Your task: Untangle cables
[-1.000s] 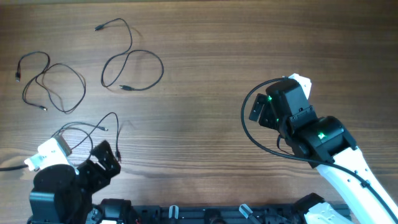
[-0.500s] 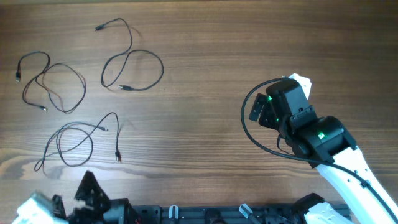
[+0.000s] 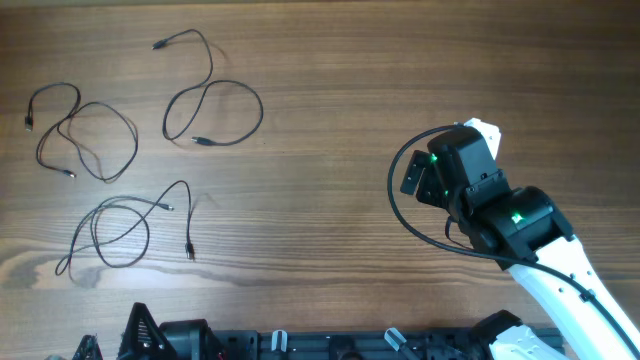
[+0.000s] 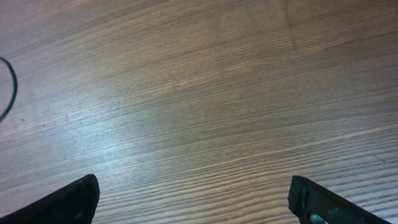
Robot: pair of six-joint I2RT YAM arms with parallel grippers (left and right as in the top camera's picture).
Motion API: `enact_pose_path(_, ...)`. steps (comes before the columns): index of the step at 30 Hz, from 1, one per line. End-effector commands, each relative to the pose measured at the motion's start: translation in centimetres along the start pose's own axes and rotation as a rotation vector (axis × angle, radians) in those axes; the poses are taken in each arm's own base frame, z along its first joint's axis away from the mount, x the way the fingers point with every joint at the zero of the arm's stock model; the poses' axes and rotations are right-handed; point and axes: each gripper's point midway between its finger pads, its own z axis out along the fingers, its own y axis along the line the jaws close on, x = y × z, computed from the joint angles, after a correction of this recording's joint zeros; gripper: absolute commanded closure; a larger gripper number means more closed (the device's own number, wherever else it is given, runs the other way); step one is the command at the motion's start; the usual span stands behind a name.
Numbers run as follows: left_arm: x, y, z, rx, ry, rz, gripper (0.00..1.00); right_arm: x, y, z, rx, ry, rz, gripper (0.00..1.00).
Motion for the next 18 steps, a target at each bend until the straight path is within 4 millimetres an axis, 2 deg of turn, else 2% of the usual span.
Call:
enact_pose_path(1,-0.2,0.2,-0.2,-0.011,-0.018,0.007,0.01,-0.2,-0.2,0.2,0.017,-0.007,0.013,0.0)
enact_pose_path(7,-1.3,-0.6,0.1,0.023,-0.063,-0.008,0.0,-0.2,-0.2,0.2,0.018,-0.007,0.012,0.0)
enact_pose_path(10,-1.9,-1.3,1.1,0.04,-0.091,-0.016,0.0,-0.2,-0.2,0.2,0.018,-0.007,0.013,0.0)
enact_pose_path(15,-2.3,-2.3,4.0,0.061,-0.121,-0.024,0.0,-0.2,-0.2,0.2,0.018,-0.007,0.013,0.0)
enact_pose_path(18,-2.2,-2.9,6.5,0.075,-0.144,-0.03,0.0,-0.2,-0.2,0.2,0.017,-0.007,0.013,0.0)
